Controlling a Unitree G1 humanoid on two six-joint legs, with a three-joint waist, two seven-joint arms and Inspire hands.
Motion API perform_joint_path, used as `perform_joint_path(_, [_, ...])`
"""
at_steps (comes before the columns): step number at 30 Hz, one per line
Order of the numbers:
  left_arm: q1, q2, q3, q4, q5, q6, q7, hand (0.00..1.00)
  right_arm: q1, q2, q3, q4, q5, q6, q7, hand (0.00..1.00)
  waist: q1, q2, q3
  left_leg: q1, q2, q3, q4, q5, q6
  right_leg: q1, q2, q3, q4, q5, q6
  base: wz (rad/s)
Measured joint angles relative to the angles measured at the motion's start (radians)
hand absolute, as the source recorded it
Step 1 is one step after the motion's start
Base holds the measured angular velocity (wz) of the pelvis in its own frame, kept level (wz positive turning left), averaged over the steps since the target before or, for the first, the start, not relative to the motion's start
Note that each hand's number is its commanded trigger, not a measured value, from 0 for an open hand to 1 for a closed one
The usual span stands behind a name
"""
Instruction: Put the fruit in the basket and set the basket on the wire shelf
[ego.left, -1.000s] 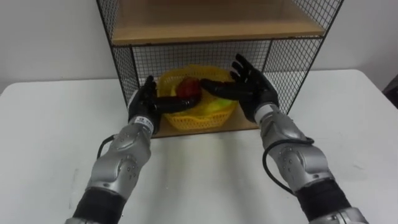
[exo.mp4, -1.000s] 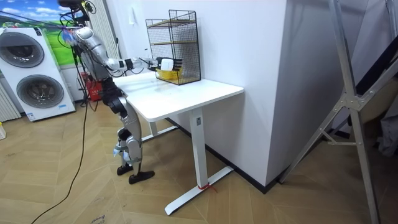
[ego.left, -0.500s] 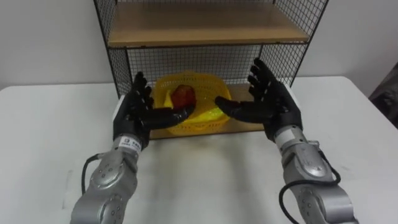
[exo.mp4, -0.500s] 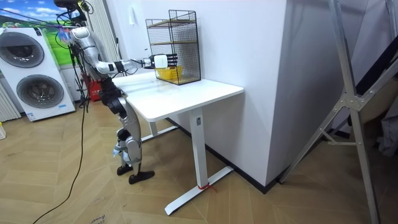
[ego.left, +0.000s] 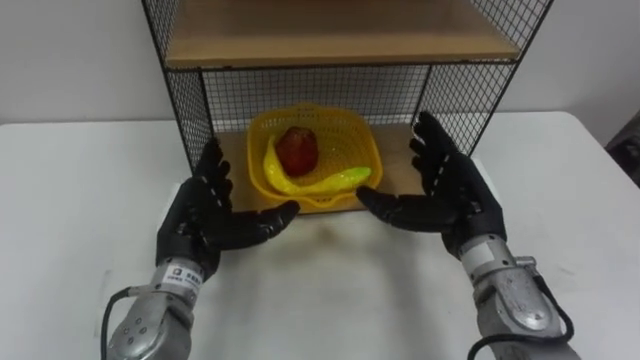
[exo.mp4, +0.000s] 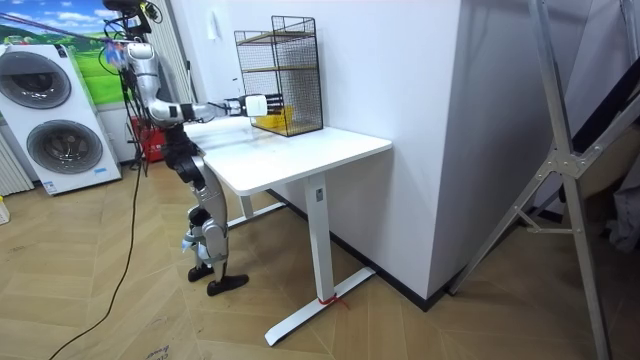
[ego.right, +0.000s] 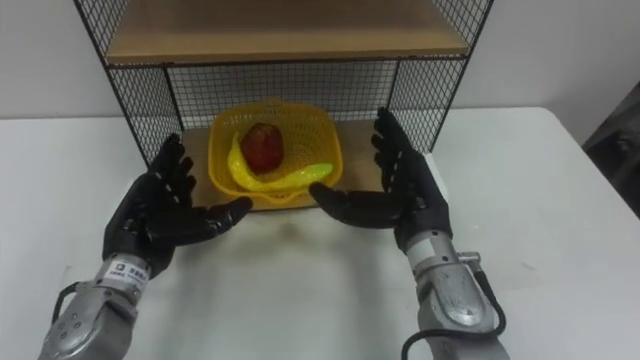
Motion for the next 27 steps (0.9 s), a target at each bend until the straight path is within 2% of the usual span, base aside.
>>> perform_joint_path(5, [0.089, 0.030, 0.004, -0.026, 0.012, -0.033, -0.034, 0.00, 0.075, -0.017, -0.002, -0.026, 0.000, -0.055, 0.013, 0.00, 0.001, 0.011, -0.0075, -0.007, 0.000, 0.000, 0.000, 0.000, 0.000, -0.006, 0.000, 0.001, -0.001, 0.000, -0.001, 0.00])
perform_joint_path(8, [0.127, 0.029, 0.010, -0.031, 0.021, -0.056, -0.042, 0.00, 0.111, -0.016, -0.017, -0.031, 0.004, -0.071, 0.022, 0.00, 0.004, 0.018, -0.0078, -0.012, 0.000, 0.000, 0.000, 0.000, 0.000, -0.012, 0.002, 0.006, -0.002, 0.001, -0.001, 0.00])
perform_joint_path(11, [0.169, 0.027, 0.031, -0.033, 0.019, -0.080, -0.040, 0.00, 0.170, -0.016, -0.040, -0.034, 0.001, -0.111, 0.019, 0.00, 0.007, 0.029, -0.0076, -0.021, 0.000, 0.000, -0.001, 0.000, -0.001, -0.020, 0.003, 0.007, -0.002, 0.001, -0.001, 0.00])
perform_joint_path(13, [0.184, 0.025, 0.053, -0.033, 0.020, -0.088, -0.037, 0.00, 0.207, -0.016, -0.050, -0.033, -0.001, -0.118, -0.001, 0.00, 0.007, 0.030, -0.0072, -0.023, 0.000, -0.001, -0.002, 0.001, -0.003, -0.022, 0.003, 0.005, -0.002, 0.002, -0.001, 0.00])
perform_joint_path(15, [0.202, 0.019, 0.071, -0.033, 0.024, -0.113, -0.031, 0.00, 0.239, -0.016, -0.068, -0.034, -0.001, -0.125, -0.008, 0.00, 0.008, 0.030, -0.0072, -0.024, 0.001, -0.002, -0.003, 0.002, -0.003, -0.022, 0.003, 0.005, -0.003, 0.002, -0.002, 0.00])
perform_joint_path(16, [0.214, 0.008, 0.083, -0.033, 0.044, -0.127, -0.016, 0.00, 0.251, -0.016, -0.082, -0.033, -0.007, -0.125, -0.015, 0.00, 0.008, 0.030, -0.0071, -0.023, 0.001, -0.002, -0.004, 0.002, -0.004, -0.022, 0.004, 0.006, -0.003, 0.002, -0.002, 0.00])
perform_joint_path(19, [0.239, 0.007, 0.115, -0.035, 0.067, -0.160, 0.016, 0.00, 0.281, -0.016, -0.131, -0.035, -0.039, -0.158, -0.038, 0.00, 0.008, 0.028, -0.0073, -0.021, 0.001, -0.002, -0.005, 0.002, -0.004, -0.021, 0.003, 0.003, -0.006, 0.003, -0.003, 0.00])
perform_joint_path(25, [0.242, 0.011, 0.278, -0.079, 0.061, -0.202, 0.178, 0.00, 0.297, -0.031, -0.246, -0.062, -0.037, -0.166, -0.124, 0.00, 0.037, 0.019, -0.0040, -0.007, 0.001, 0.000, -0.016, 0.006, -0.007, -0.011, 0.008, 0.014, -0.017, 0.007, -0.005, -0.03])
perform_joint_path(27, [0.243, 0.009, 0.356, -0.100, 0.060, -0.237, 0.249, 0.00, 0.302, -0.031, -0.286, -0.076, -0.035, -0.186, -0.167, 0.00, 0.053, 0.019, -0.0026, 0.003, 0.001, 0.001, -0.018, 0.006, -0.007, 0.000, 0.009, 0.010, -0.019, 0.009, -0.004, 0.00])
